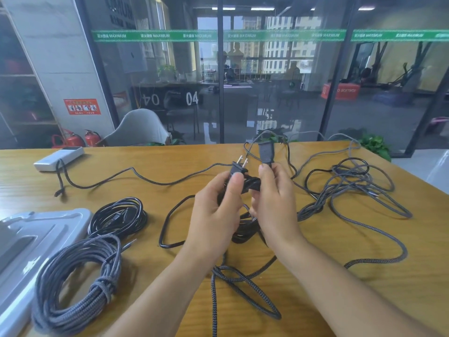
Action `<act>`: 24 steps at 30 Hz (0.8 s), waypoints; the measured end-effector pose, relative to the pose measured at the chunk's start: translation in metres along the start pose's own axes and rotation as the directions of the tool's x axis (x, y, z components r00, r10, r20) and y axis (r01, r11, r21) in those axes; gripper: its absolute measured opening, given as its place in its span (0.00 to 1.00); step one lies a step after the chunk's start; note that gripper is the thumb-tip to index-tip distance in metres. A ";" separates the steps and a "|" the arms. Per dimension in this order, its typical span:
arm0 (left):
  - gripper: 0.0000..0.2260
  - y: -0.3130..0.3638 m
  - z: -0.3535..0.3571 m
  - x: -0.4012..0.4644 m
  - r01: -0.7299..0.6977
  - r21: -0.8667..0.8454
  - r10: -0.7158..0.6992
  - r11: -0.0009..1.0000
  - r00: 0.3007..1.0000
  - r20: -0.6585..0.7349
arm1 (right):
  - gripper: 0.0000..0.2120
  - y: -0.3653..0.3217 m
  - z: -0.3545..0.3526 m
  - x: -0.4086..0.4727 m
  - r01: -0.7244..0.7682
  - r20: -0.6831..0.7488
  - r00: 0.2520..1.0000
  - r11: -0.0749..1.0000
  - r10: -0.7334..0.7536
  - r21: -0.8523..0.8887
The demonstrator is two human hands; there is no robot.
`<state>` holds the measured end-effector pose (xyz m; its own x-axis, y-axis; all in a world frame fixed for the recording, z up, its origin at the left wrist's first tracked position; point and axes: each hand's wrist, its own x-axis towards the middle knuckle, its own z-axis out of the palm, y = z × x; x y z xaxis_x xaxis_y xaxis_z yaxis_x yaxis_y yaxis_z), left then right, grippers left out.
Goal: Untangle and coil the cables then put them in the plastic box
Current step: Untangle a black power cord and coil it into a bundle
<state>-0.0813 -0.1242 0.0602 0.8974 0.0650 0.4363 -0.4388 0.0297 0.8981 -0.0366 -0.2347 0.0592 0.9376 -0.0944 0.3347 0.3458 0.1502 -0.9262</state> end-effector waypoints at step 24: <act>0.17 0.004 -0.036 0.017 0.208 -0.290 -0.263 0.934 0.951 -0.166 | 0.07 0.017 -0.032 0.026 0.373 0.611 0.790 0.830 -0.049 -0.415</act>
<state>-0.0697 -0.0870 0.0691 0.9608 0.2192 0.1698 -0.2368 0.3302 0.9137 -0.0077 -0.2664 0.0463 0.7465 0.5190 0.4163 0.6211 -0.3193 -0.7158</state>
